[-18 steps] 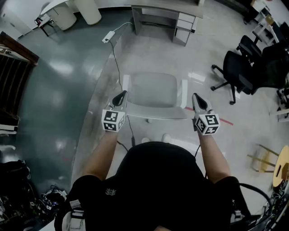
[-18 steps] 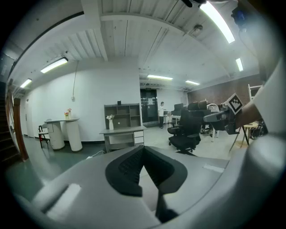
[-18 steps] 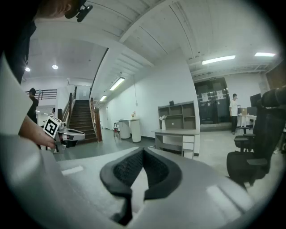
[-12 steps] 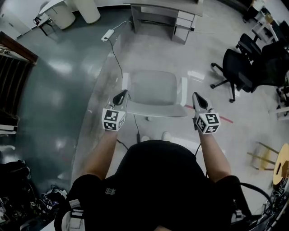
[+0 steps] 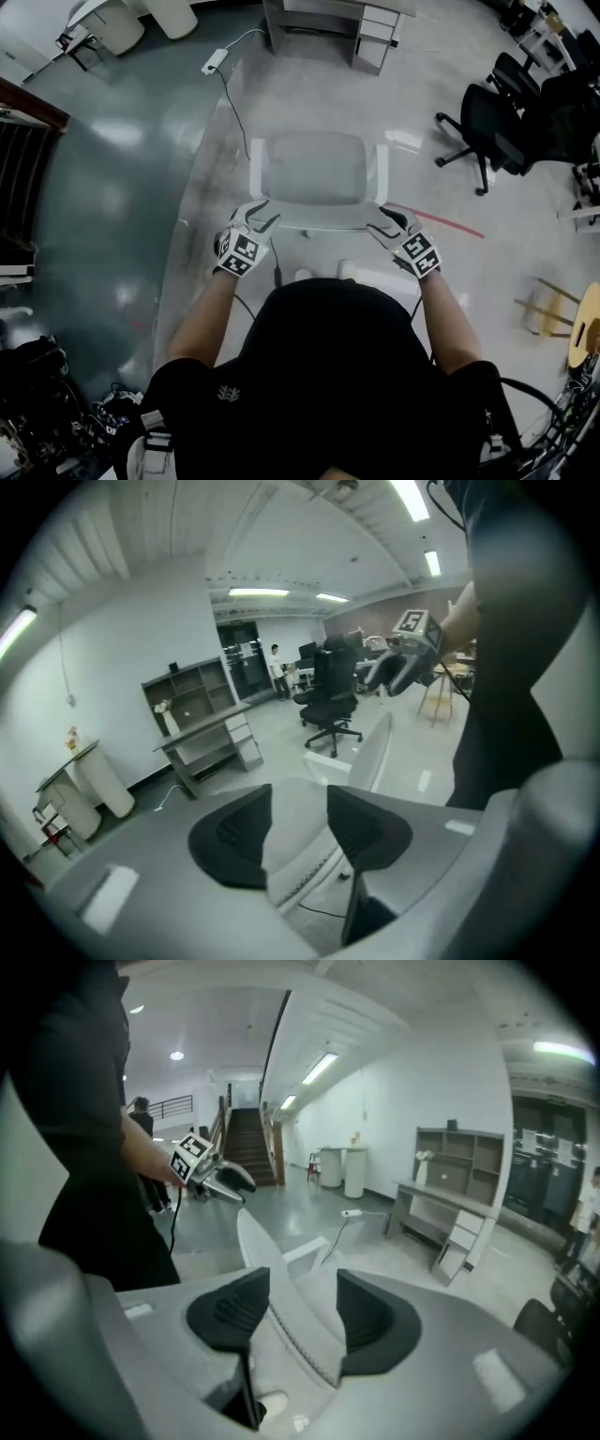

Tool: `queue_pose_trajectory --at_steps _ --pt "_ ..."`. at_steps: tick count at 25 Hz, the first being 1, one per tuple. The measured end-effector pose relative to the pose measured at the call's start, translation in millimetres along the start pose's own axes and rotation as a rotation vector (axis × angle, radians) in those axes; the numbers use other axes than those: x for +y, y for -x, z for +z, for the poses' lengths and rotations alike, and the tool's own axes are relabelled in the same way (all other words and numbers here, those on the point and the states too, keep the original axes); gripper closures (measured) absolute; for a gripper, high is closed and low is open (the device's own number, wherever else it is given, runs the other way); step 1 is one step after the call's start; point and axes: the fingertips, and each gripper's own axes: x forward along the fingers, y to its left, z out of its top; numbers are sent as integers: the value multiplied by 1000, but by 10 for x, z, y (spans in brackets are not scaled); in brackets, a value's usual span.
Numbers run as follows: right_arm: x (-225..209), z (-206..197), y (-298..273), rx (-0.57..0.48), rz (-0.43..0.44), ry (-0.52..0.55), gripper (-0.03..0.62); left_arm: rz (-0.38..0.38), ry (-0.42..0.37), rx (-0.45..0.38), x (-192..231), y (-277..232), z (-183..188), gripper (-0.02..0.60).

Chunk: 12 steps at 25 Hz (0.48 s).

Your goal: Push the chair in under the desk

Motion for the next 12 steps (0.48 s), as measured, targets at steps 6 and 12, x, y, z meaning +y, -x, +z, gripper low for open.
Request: queue_pose_trajectory --at_steps 6,12 --pt "331 -460 -367 240 90 205 355 -247 -206 164 -486 -249 -419 264" --pt "382 -771 -671 405 80 305 377 -288 -296 271 -548 -476 -696 315"
